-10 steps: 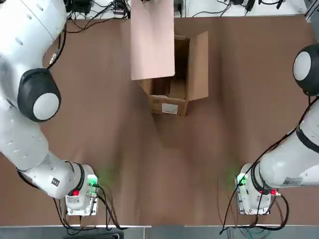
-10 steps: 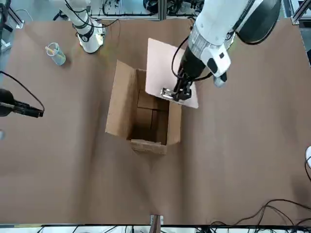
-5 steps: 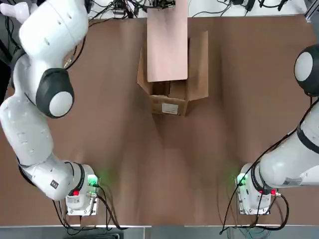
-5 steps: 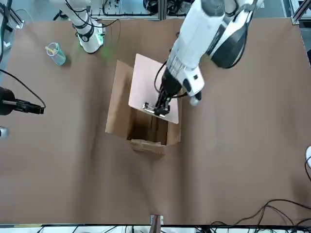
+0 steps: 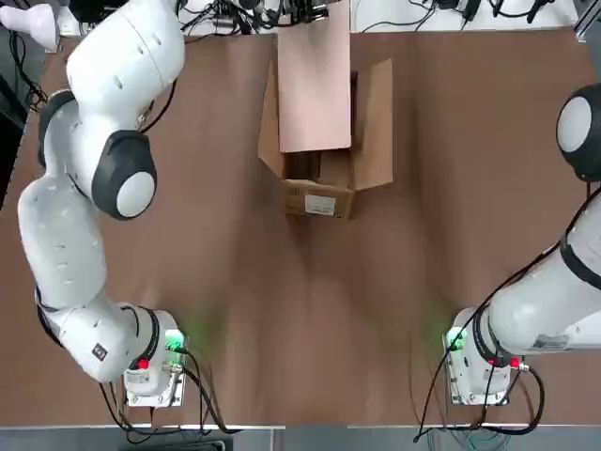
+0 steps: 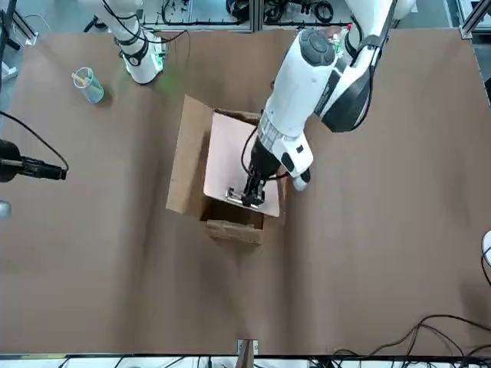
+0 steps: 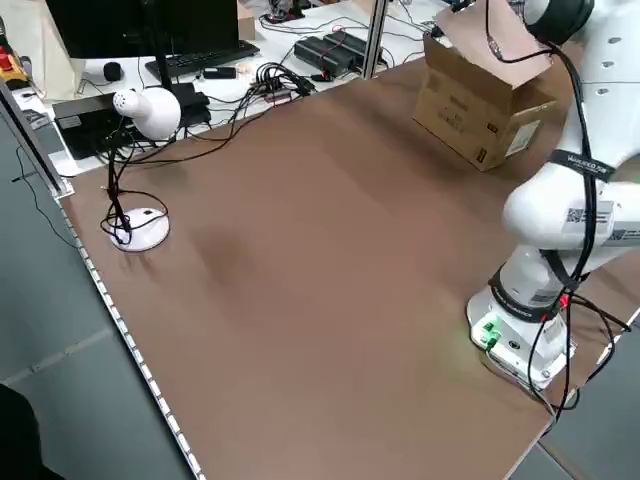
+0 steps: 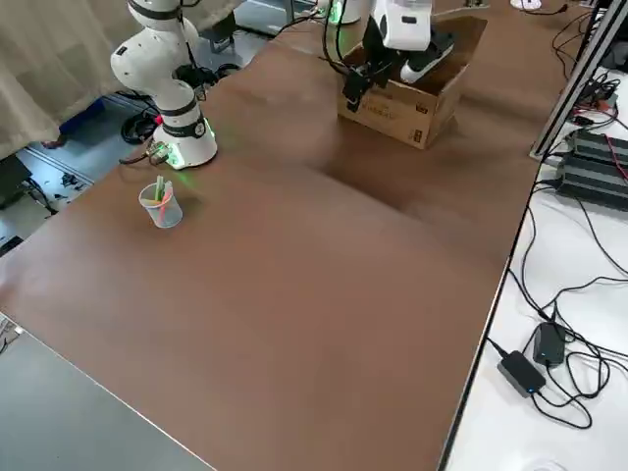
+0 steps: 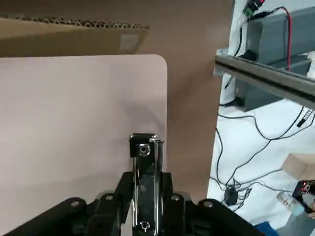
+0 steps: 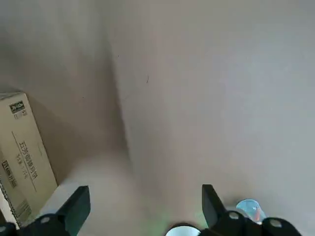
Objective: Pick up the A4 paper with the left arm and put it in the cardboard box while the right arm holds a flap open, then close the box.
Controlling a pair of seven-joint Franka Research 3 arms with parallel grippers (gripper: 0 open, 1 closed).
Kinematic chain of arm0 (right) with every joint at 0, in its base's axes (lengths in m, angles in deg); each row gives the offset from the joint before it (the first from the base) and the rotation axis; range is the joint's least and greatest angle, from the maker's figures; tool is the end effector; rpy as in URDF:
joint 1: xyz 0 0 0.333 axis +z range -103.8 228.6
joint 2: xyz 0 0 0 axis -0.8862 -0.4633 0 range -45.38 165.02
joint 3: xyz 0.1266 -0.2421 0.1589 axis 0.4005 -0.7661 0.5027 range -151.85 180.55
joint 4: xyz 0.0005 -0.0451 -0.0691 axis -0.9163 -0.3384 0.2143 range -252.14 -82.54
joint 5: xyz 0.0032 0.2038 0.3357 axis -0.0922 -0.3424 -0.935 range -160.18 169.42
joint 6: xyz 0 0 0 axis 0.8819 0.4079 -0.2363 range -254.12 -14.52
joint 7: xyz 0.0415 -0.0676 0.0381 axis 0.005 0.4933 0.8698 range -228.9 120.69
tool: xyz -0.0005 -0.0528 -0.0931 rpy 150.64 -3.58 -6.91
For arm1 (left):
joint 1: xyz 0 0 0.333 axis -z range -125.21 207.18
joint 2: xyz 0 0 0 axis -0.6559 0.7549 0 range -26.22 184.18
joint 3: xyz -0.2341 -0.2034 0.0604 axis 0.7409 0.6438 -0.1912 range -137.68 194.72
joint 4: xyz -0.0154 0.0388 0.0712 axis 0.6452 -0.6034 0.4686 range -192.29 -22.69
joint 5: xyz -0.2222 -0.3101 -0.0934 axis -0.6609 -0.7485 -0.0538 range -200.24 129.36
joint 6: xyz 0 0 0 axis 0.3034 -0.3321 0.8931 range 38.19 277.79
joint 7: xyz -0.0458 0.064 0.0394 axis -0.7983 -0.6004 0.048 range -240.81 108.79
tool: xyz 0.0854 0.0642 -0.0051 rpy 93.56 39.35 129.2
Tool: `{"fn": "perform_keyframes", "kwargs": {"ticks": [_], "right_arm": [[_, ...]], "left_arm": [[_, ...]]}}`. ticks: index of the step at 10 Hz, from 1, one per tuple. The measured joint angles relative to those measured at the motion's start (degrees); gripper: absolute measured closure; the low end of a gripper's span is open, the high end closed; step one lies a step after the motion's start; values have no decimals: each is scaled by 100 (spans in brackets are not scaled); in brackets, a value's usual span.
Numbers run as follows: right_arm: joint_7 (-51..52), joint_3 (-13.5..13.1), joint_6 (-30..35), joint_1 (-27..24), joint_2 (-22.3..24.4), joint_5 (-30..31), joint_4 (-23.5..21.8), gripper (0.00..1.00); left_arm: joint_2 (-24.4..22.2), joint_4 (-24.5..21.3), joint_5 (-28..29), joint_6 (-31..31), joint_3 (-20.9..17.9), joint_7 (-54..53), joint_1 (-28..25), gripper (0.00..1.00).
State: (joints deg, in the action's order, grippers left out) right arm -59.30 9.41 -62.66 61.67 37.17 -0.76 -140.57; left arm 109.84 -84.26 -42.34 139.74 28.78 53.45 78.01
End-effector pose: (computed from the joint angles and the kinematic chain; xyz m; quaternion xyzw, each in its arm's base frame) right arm 0.6358 -0.0390 0.5686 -0.9885 0.0849 0.1215 0.0299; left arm 0.5971 -0.4585 0.5287 0.7148 0.6551 -0.0073 0.2447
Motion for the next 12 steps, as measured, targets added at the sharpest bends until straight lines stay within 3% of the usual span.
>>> {"fn": "perform_keyframes", "kwargs": {"ticks": [12], "right_arm": [[134, 21, -753, -70, 32, 51, -138, 0]], "left_arm": [[527, -2, 0, 100, -117, 0, 269, 71]]}}
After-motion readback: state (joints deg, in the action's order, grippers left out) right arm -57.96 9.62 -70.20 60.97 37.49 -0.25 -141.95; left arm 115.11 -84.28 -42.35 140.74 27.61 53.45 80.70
